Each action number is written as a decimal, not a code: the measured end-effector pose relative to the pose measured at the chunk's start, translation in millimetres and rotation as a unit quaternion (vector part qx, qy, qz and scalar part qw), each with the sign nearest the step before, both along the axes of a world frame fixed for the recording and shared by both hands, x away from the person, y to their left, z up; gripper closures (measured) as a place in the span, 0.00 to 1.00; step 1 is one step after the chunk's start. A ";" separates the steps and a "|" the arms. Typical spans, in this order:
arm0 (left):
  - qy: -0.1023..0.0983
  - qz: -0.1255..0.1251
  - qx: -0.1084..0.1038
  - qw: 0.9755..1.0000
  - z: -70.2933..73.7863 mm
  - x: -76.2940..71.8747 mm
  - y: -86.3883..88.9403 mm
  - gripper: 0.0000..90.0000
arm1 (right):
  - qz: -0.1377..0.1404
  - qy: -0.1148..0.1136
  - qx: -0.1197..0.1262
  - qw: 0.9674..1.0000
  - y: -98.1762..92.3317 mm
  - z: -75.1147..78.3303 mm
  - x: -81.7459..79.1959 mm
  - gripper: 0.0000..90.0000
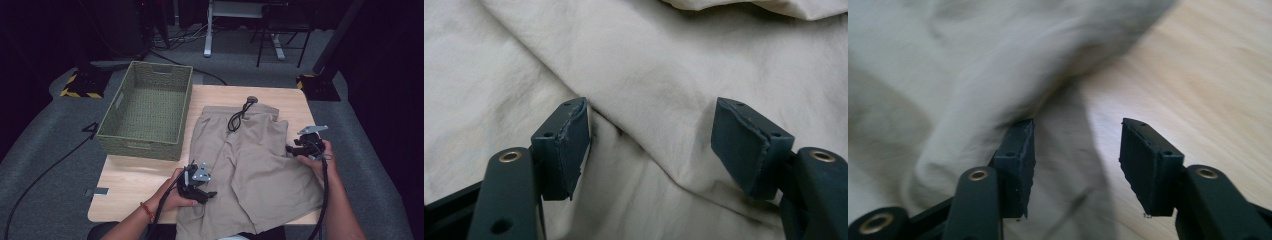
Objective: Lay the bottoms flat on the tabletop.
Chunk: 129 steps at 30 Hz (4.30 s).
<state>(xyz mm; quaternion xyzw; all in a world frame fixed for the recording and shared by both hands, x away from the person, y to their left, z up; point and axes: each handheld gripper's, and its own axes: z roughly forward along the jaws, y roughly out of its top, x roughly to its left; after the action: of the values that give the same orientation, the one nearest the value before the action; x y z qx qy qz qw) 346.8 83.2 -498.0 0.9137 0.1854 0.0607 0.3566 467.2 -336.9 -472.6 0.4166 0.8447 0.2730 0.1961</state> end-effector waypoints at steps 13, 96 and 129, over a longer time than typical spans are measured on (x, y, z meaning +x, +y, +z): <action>-0.002 0.006 -0.008 1.000 -1.4 -1.3 0.9 0.36 | -0.059 0.017 0.019 0.998 -20.4 -10.1 3.0 0.96; 0.011 0.022 0.017 1.000 2.3 0.7 1.9 0.29 | -0.162 -0.050 0.004 0.986 -4.0 32.9 121.0 0.43; -0.010 0.085 0.011 0.996 20.2 9.6 23.9 0.20 | -0.028 -0.005 0.025 0.999 53.2 5.5 71.2 0.34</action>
<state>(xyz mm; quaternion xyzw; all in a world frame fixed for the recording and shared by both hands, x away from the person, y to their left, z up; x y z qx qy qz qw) 356.4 107.1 -477.8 0.8978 0.2580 0.1023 0.3418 538.4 -283.7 -467.1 0.4431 0.8247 0.2909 0.1974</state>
